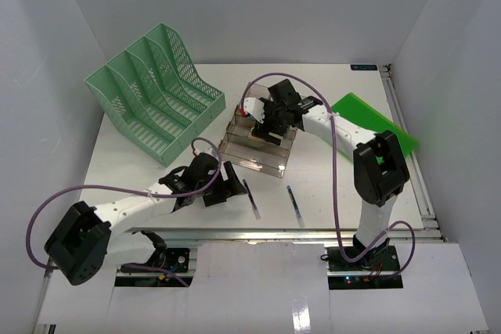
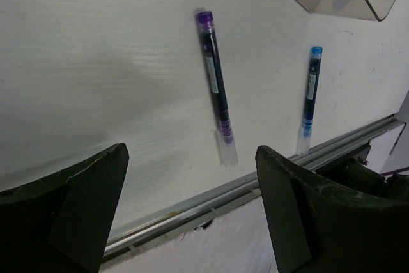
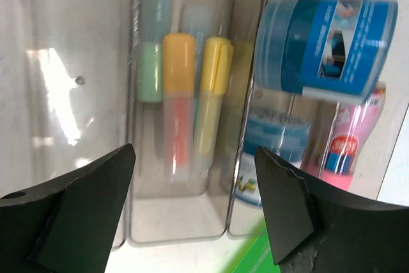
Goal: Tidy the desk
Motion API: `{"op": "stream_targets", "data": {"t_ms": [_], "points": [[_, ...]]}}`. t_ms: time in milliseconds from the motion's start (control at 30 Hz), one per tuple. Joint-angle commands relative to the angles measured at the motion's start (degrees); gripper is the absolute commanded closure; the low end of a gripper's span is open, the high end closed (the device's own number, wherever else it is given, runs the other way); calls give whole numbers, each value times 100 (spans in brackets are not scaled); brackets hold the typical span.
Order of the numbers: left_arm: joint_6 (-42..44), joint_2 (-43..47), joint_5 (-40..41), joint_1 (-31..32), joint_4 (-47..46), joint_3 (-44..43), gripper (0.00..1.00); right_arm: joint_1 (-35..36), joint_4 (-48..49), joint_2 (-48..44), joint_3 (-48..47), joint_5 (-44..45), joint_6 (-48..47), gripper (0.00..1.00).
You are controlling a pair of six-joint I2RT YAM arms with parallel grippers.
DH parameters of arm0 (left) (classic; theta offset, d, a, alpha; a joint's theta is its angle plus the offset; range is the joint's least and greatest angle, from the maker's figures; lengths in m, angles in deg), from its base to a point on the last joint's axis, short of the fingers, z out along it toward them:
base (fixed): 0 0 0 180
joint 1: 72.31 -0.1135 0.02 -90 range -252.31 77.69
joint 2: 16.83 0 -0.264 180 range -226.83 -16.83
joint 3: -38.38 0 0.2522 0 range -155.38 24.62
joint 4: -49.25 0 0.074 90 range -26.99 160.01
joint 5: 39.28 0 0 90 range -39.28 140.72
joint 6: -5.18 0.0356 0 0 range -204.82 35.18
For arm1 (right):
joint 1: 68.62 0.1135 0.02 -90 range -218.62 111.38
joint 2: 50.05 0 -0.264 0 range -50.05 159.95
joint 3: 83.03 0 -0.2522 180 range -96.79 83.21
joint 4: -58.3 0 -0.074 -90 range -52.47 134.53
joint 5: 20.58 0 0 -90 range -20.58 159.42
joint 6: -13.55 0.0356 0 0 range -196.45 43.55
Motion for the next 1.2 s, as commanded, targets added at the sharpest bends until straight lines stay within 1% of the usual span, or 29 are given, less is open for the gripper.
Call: {"op": "stream_targets", "data": {"t_ms": [0,133,167,233,300,367,433,467,533,633,667,700,833,933,1033,1100,1167], "points": [[-722,-1017,1247,605,855,-1155,19,-536,111,-1692,650,-1009,938,13],[-1016,-1866,1627,920,1403,-1922,30,-1438,299,-2941,1852,-2077,1337,12],[-1059,-2034,1690,969,1532,-2080,33,-1612,362,-3276,2111,-2265,1367,12],[-1235,-2409,1895,1082,2152,-2445,35,-1961,654,-3711,2842,-2467,1461,12],[-1420,-2871,2072,1175,2533,-2873,40,-2398,857,-4165,3408,-2819,1553,11],[-1535,-3187,2144,1245,2981,-3087,43,-2755,1149,-4405,3718,-3098,1699,11],[-1639,-3307,2232,1326,3149,-3216,45,-2919,1190,-4648,3894,-3343,1712,11],[-1672,-3354,2255,1357,3188,-3251,50,-2979,1197,-4735,3967,-3432,1711,11],[-1701,-3438,2250,1391,3195,-3280,63,-3053,1208,-4848,4086,-3535,1700,11],[-1707,-3606,2223,1426,3230,-3346,79,-3126,1236,-4959,4210,-3594,1682,11],[-1707,-3658,2218,1440,3246,-3379,83,-3147,1248,-4985,4240,-3610,1679,11],[-1707,-3696,2220,1458,3266,-3405,84,-3160,1257,-5002,4253,-3627,1680,11],[-1659,-3764,2251,1535,3335,-3405,88,-3183,1258,-5048,4268,-3697,1688,11],[-1562,-3634,2256,1639,3438,-3470,92,-3176,1241,-5082,4279,-3718,1686,11],[-1627,-3150,2288,1714,3467,-3481,93,-3175,1241,-5110,4291,-3778,1679,11],[-1823,-2583,2306,1714,3403,-3448,94,-3175,1241,-5119,4312,-3778,1670,11],[-2034,-2029,2381,1691,3135,-3390,96,-3178,1241,-5108,4303,-3769,1661,10]]}}
